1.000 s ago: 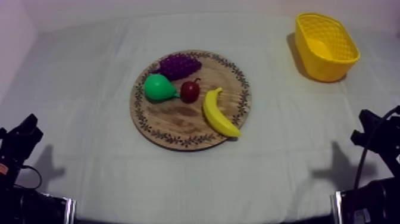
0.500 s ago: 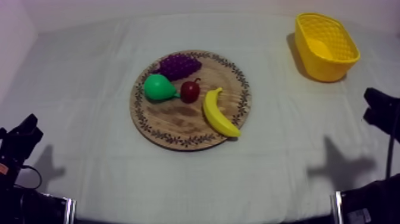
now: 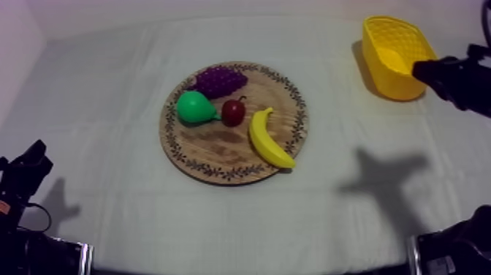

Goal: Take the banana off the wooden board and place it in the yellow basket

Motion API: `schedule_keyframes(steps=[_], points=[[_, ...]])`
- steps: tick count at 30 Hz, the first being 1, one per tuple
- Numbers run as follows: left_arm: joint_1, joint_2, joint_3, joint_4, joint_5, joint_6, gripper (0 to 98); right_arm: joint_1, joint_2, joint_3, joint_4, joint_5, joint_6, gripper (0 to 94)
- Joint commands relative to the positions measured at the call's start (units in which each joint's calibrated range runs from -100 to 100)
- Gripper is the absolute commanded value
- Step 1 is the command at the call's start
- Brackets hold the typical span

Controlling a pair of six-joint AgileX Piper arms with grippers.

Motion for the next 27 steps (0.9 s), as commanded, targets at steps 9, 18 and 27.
schedule_keyframes(steps=[9,18,27], points=[[-0.03,-0.03,0.03,0.02,-0.02,0.00,0.1,-13.57,13.54,-8.67,4.38,5.23,-9.43,5.8],[-0.03,-0.03,0.03,0.02,-0.02,0.00,0.1,-18.56,19.89,-8.80,5.32,4.11,-11.12,5.9],[-0.03,-0.03,0.03,0.02,-0.02,0.00,0.1,-20.62,22.95,-9.04,1.78,2.00,-4.41,48.7]])
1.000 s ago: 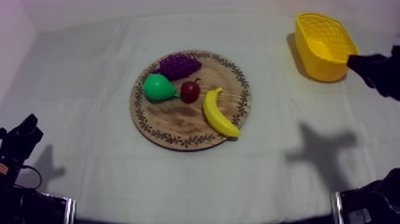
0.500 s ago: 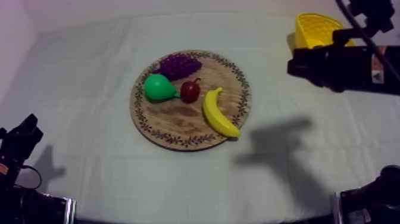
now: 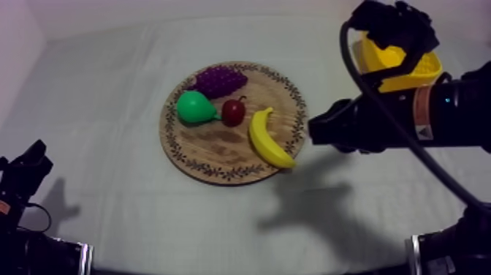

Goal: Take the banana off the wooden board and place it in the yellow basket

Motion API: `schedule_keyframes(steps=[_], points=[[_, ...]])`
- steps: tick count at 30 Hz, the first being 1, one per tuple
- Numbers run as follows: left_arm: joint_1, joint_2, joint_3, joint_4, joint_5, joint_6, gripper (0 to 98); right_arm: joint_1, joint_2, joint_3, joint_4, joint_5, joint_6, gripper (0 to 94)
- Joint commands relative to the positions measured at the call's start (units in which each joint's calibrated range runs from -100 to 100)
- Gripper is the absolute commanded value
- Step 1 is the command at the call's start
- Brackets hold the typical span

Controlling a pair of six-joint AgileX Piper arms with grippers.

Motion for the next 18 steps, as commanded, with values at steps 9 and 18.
schedule_keyframes(steps=[9,18], points=[[-0.03,-0.03,0.03,0.02,-0.02,0.00,0.1,-1.17,1.48,-0.11,-1.70,0.04,3.85,71.5],[-0.03,-0.03,0.03,0.02,-0.02,0.00,0.1,-0.85,5.60,0.82,-0.63,-2.00,2.19,72.2]])
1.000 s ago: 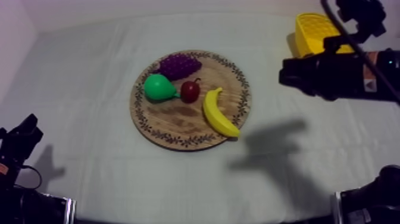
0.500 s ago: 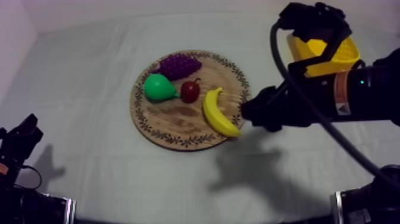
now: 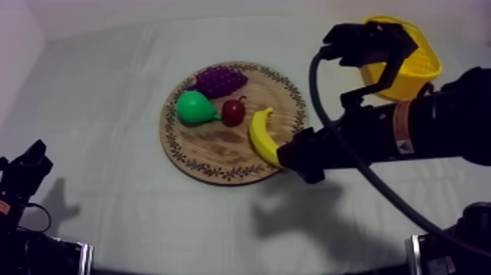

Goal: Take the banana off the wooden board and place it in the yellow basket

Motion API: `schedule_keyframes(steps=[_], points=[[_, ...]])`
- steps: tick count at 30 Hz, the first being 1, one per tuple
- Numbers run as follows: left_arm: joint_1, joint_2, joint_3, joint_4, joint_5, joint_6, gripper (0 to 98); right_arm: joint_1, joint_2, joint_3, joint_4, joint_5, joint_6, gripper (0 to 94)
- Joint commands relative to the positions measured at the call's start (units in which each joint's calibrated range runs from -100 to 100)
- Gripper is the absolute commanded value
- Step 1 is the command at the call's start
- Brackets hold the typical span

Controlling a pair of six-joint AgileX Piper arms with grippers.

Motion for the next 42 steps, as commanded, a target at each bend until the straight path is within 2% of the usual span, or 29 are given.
schedule_keyframes(steps=[1,6,16,21,32,42], points=[[-0.03,-0.03,0.03,0.02,-0.02,0.00,0.1,0.44,1.79,-0.26,0.01,-0.77,0.02,72.0],[-0.03,-0.03,0.03,0.02,-0.02,0.00,0.1,1.74,6.90,-2.01,-0.02,-2.82,0.15,71.3],[-0.03,-0.03,0.03,0.02,-0.02,0.00,0.1,5.05,19.64,-7.93,-3.93,-6.09,4.75,69.9],[-0.03,-0.03,0.03,0.02,-0.02,0.00,0.1,5.64,25.84,-10.48,-3.85,-7.77,4.77,69.5],[-0.03,-0.03,0.03,0.02,-0.02,0.00,0.1,6.80,38.34,-21.55,-7.72,-3.36,8.66,69.4],[-0.03,-0.03,0.03,0.02,-0.02,0.00,0.1,8.14,47.07,-28.90,-9.80,-0.62,11.26,68.0]])
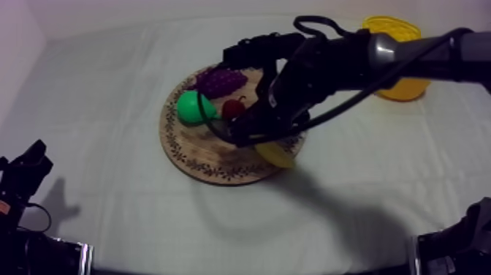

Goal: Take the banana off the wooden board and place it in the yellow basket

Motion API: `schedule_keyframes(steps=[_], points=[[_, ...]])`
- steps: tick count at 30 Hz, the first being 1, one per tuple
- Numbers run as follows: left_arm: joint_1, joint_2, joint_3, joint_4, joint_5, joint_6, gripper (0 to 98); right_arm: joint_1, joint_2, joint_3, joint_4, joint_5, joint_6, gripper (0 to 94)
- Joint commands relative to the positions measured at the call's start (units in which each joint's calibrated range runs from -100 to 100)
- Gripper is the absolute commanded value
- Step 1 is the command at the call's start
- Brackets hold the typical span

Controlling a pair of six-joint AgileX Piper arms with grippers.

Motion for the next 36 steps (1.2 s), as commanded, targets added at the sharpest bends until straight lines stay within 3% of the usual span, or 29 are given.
schedule_keyframes(steps=[1,6,12,19,36], points=[[-0.03,-0.03,0.03,0.02,-0.02,0.00,0.1,0.20,1.60,-0.81,-0.55,0.35,0.63,67.7],[-0.03,-0.03,0.03,0.02,-0.02,0.00,0.1,1.16,4.10,-3.23,-2.17,1.69,2.53,64.4],[-0.03,-0.03,0.03,0.02,-0.02,0.00,0.1,2.65,6.05,-6.30,-4.89,4.41,5.82,51.2],[-0.03,-0.03,0.03,0.02,-0.02,0.00,0.1,3.19,7.67,-8.57,-6.80,8.94,8.71,43.8],[-0.03,-0.03,0.03,0.02,-0.02,0.00,0.1,4.08,8.41,-8.83,-8.47,10.75,12.75,25.7]])
